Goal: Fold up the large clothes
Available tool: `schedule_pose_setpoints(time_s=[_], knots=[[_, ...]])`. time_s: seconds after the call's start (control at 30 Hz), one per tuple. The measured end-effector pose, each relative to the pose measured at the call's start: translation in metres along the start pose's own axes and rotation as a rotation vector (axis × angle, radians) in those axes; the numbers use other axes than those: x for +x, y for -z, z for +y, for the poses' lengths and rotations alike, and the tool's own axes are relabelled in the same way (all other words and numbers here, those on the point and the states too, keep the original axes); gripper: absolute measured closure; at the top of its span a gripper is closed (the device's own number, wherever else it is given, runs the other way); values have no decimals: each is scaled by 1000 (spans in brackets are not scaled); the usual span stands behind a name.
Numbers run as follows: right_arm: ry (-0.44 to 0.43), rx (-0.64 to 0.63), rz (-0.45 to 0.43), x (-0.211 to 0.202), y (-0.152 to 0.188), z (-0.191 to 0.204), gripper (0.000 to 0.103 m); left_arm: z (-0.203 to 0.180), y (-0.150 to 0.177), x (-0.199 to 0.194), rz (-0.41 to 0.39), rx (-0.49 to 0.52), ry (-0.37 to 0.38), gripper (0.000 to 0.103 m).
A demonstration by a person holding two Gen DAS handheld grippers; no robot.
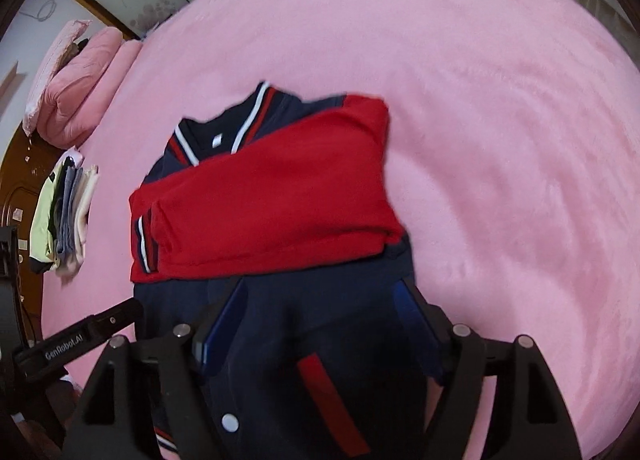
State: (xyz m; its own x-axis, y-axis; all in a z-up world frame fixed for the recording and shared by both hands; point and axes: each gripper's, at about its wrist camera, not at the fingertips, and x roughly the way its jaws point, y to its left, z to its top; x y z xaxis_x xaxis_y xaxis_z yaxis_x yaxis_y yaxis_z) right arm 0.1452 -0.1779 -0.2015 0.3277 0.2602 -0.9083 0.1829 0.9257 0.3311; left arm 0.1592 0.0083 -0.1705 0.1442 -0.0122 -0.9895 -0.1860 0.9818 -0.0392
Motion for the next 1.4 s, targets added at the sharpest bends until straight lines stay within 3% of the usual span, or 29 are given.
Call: schedule_pose_setpoints(time_s=[0.23, 0.6, 0.83, 1.1, 1.27, 1.4], knots=[[74, 4, -2, -3, 23, 9, 19, 5, 21, -4, 6, 31, 44, 14], [139, 57, -83, -48, 57, 18, 19, 31, 55, -41, -4, 119, 22, 6], [101, 94, -141, -74, 109, 13, 19, 54, 87, -46, 8, 146, 27, 4], [35, 122, -114, -88, 173, -6, 19, 79, 139, -45, 2, 206, 8, 4], [31, 133, -114, -93, 192, -10, 19, 90, 163, -40, 11, 228, -35, 4], [61, 139, -120, -91, 200, -15, 19, 98, 171, -29, 45, 222, -15, 4]])
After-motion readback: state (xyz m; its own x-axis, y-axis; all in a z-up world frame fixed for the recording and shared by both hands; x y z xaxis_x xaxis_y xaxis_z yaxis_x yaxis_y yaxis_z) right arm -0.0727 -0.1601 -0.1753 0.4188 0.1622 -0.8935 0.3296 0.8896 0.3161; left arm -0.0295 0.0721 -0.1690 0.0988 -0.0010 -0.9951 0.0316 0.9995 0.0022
